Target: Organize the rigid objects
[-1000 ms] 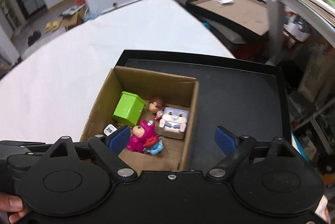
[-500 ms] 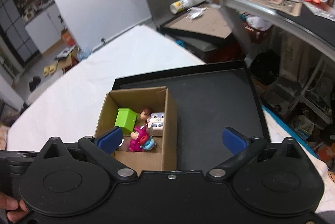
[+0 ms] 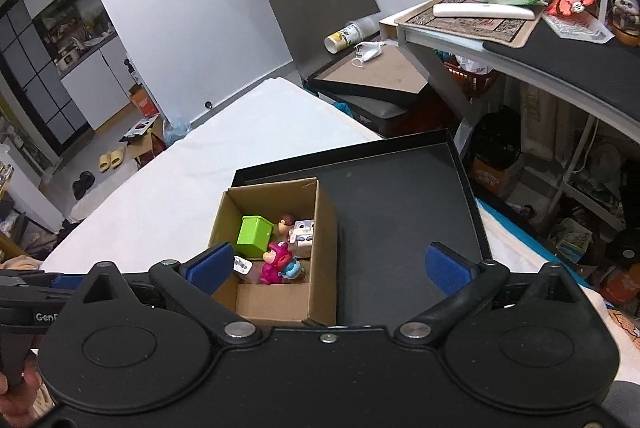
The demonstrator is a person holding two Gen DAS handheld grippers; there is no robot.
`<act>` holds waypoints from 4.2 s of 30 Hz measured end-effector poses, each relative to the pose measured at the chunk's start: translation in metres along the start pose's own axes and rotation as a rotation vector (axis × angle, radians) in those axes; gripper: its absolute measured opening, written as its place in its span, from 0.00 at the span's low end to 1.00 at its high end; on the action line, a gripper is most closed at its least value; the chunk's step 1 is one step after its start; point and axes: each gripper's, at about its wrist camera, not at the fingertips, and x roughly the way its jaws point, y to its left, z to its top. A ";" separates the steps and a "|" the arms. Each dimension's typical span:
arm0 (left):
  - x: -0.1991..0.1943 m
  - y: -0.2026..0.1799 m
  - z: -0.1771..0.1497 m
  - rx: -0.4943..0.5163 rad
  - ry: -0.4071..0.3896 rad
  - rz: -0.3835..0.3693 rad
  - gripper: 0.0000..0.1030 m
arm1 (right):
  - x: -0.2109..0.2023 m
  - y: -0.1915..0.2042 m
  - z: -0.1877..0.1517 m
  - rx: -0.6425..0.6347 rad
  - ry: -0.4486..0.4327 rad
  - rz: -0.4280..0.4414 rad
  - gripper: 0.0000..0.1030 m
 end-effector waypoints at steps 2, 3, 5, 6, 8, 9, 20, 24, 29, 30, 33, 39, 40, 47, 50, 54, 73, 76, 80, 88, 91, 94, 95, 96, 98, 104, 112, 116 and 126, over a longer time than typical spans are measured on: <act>-0.010 -0.001 -0.001 0.000 -0.010 -0.003 0.78 | -0.010 -0.001 -0.001 0.002 -0.015 0.005 1.00; -0.015 -0.001 -0.001 -0.002 -0.012 -0.007 0.78 | -0.016 -0.002 -0.001 0.007 -0.024 0.009 1.00; -0.025 -0.002 -0.001 -0.006 -0.027 -0.009 0.78 | -0.026 -0.004 -0.001 0.014 -0.037 0.015 1.00; -0.030 -0.002 -0.001 -0.004 -0.036 -0.008 0.79 | -0.030 -0.005 -0.002 0.019 -0.038 0.016 1.00; -0.038 -0.003 -0.002 -0.003 -0.049 -0.009 0.79 | -0.037 -0.007 -0.001 0.027 -0.036 0.020 1.00; -0.041 -0.003 -0.003 -0.007 -0.051 -0.011 0.79 | -0.041 -0.008 -0.002 0.030 -0.038 0.027 1.00; -0.078 -0.012 -0.014 0.007 -0.096 -0.018 0.80 | -0.079 -0.012 -0.005 0.022 -0.069 0.043 1.00; -0.089 -0.021 -0.022 0.022 -0.119 -0.045 0.80 | -0.091 -0.010 -0.009 0.008 -0.079 0.040 1.00; -0.100 -0.033 -0.033 0.038 -0.136 -0.060 0.81 | -0.100 -0.012 -0.014 0.017 -0.081 0.032 1.00; -0.102 -0.035 -0.034 0.045 -0.136 -0.061 0.82 | -0.102 -0.013 -0.014 0.022 -0.081 0.033 1.00; -0.109 -0.039 -0.040 0.052 -0.136 -0.077 0.84 | -0.106 -0.013 -0.017 0.024 -0.089 0.030 1.00; -0.120 -0.037 -0.050 0.064 -0.153 -0.082 0.84 | -0.111 -0.009 -0.027 0.021 -0.083 0.023 1.00; -0.121 -0.035 -0.052 0.060 -0.155 -0.083 0.85 | -0.112 -0.008 -0.029 0.018 -0.081 0.020 1.00; -0.120 -0.028 -0.060 0.050 -0.177 -0.077 0.86 | -0.110 -0.002 -0.041 0.001 -0.069 0.026 1.00; -0.119 -0.026 -0.061 0.040 -0.185 -0.053 0.87 | -0.110 0.000 -0.044 -0.003 -0.067 0.024 1.00; -0.120 -0.023 -0.062 0.030 -0.191 -0.053 0.88 | -0.111 0.000 -0.046 0.006 -0.068 0.016 1.00; -0.109 -0.037 -0.068 0.061 -0.180 -0.054 0.89 | -0.115 0.005 -0.054 -0.024 -0.074 0.006 1.00; -0.108 -0.037 -0.069 0.064 -0.176 -0.056 0.89 | -0.115 0.003 -0.055 -0.020 -0.072 0.003 1.00; -0.105 -0.038 -0.068 0.066 -0.167 -0.054 0.89 | -0.118 0.001 -0.055 -0.015 -0.078 -0.006 1.00; -0.106 -0.039 -0.067 0.054 -0.176 -0.070 0.89 | -0.118 -0.001 -0.054 -0.011 -0.080 -0.009 1.00; -0.108 -0.040 -0.068 0.064 -0.187 -0.071 0.89 | -0.118 -0.001 -0.054 -0.010 -0.080 -0.008 1.00; -0.108 -0.041 -0.068 0.062 -0.186 -0.071 0.89 | -0.118 -0.002 -0.054 -0.007 -0.080 -0.008 1.00; -0.108 -0.040 -0.068 0.061 -0.185 -0.070 0.89 | -0.119 -0.001 -0.054 -0.008 -0.080 -0.009 1.00; -0.108 -0.040 -0.068 0.060 -0.184 -0.069 0.89 | -0.119 -0.001 -0.054 -0.008 -0.081 -0.009 1.00; -0.108 -0.040 -0.068 0.056 -0.186 -0.070 0.89 | -0.120 -0.002 -0.054 -0.009 -0.083 -0.008 1.00; -0.109 -0.040 -0.068 0.055 -0.186 -0.068 0.89 | -0.120 -0.003 -0.054 -0.004 -0.081 -0.012 1.00; -0.109 -0.038 -0.069 0.056 -0.187 -0.073 0.89 | -0.119 -0.001 -0.055 -0.015 -0.081 -0.016 1.00; -0.109 -0.038 -0.069 0.055 -0.181 -0.075 0.89 | -0.119 -0.001 -0.055 -0.017 -0.080 -0.019 1.00; -0.108 -0.038 -0.069 0.055 -0.169 -0.079 0.89 | -0.118 0.003 -0.055 -0.036 -0.067 -0.039 1.00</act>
